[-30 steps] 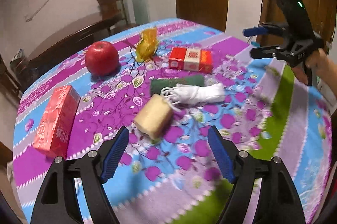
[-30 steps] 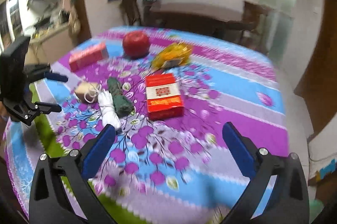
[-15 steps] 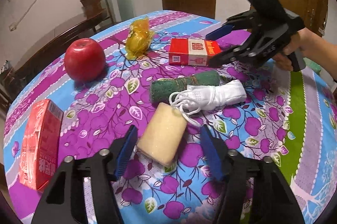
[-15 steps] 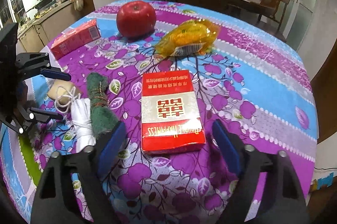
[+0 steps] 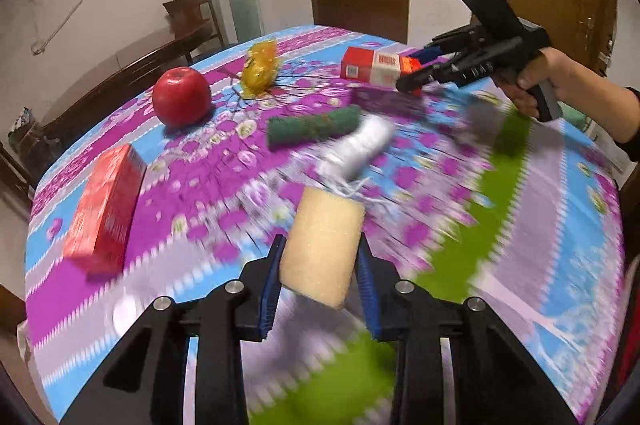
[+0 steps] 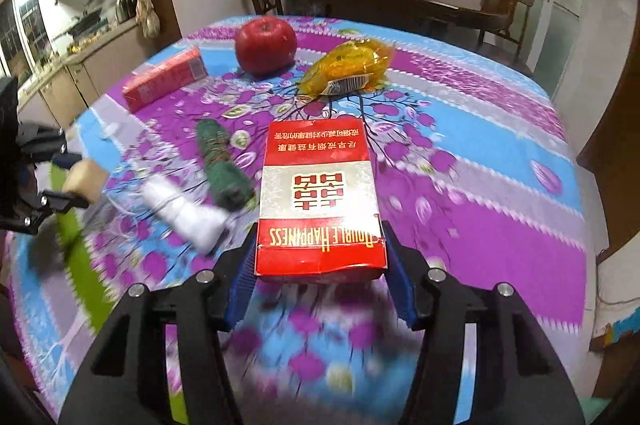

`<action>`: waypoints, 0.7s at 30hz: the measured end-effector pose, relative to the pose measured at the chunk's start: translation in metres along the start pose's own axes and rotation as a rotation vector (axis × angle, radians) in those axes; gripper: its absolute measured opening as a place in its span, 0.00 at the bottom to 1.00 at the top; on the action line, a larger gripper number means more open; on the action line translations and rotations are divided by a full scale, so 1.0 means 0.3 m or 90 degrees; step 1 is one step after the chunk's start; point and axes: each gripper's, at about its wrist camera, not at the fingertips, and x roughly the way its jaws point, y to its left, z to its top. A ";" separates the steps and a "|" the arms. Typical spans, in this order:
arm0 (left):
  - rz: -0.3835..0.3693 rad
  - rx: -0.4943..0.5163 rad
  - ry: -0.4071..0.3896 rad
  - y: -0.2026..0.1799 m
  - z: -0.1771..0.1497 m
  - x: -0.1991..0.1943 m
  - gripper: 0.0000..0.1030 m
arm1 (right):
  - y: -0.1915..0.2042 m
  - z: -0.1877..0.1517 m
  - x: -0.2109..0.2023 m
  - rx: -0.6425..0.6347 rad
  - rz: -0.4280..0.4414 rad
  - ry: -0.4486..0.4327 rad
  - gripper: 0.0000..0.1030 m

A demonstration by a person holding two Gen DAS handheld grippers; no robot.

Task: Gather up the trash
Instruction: 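Carry the beige sponge and red cigarette box over the green bin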

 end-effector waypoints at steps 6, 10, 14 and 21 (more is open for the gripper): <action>-0.027 -0.015 -0.031 -0.183 -0.109 -0.170 0.34 | 0.043 -0.138 -0.225 0.021 0.003 -0.056 0.53; -0.016 -0.054 -0.051 -0.293 -0.123 -0.227 0.34 | 0.046 -0.264 -0.372 0.067 -0.003 -0.082 0.53; -0.008 -0.092 -0.047 -0.368 -0.092 -0.196 0.34 | 0.043 -0.389 -0.479 0.103 -0.027 -0.098 0.53; -0.039 -0.108 -0.045 -0.534 0.072 -0.090 0.34 | -0.011 -0.585 -0.649 0.201 -0.085 -0.143 0.53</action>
